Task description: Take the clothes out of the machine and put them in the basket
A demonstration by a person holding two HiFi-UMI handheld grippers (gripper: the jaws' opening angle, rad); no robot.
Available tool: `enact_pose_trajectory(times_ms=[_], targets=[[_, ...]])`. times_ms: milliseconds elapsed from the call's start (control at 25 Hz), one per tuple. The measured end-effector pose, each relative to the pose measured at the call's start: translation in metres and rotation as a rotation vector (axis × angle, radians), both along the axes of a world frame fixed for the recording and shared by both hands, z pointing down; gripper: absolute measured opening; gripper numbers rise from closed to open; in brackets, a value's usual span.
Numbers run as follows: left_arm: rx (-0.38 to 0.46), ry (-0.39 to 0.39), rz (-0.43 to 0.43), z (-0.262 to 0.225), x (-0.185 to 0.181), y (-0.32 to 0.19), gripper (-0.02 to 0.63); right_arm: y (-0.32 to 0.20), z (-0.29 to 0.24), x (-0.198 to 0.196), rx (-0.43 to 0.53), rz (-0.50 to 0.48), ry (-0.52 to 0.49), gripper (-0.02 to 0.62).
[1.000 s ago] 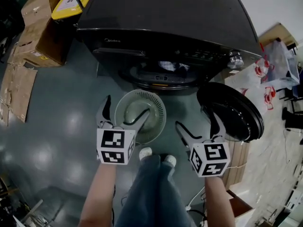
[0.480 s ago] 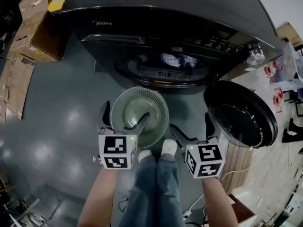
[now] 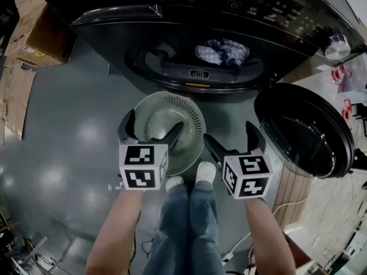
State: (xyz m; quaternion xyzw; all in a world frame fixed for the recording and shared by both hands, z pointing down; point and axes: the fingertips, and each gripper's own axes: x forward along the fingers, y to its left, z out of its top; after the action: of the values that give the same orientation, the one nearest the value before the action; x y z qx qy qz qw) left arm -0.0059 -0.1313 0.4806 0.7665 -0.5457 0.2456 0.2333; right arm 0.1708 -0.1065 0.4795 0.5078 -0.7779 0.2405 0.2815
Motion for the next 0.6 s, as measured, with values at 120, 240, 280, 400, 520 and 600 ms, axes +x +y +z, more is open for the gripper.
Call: enact_pose_trajectory(times_ms=[120,240,280,400,520,600], targets=[[-0.018,-0.003,-0.003,0.012,-0.001,-0.007,0.568,-0.016,0.012,-0.001,-0.003,0.011,-0.053,0.532],[-0.019,-0.01,-0.007,0.017,-0.002,-0.02,0.568,-0.037,0.023,-0.003,-0.009,-0.002,-0.09,0.534],[-0.018,-0.009,-0.013,0.018,-0.003,-0.025,0.568,-0.046,0.026,-0.003,-0.007,-0.006,-0.09,0.534],[-0.014,-0.007,-0.037,0.02,-0.004,-0.04,0.568,-0.072,0.035,-0.002,0.015,-0.015,-0.083,0.534],[-0.017,-0.008,-0.064,0.023,-0.004,-0.052,0.568,-0.098,0.044,-0.003,0.043,-0.037,-0.055,0.532],[-0.028,0.002,-0.095,0.026,-0.004,-0.06,0.568,-0.113,0.052,-0.004,0.055,-0.063,-0.017,0.532]])
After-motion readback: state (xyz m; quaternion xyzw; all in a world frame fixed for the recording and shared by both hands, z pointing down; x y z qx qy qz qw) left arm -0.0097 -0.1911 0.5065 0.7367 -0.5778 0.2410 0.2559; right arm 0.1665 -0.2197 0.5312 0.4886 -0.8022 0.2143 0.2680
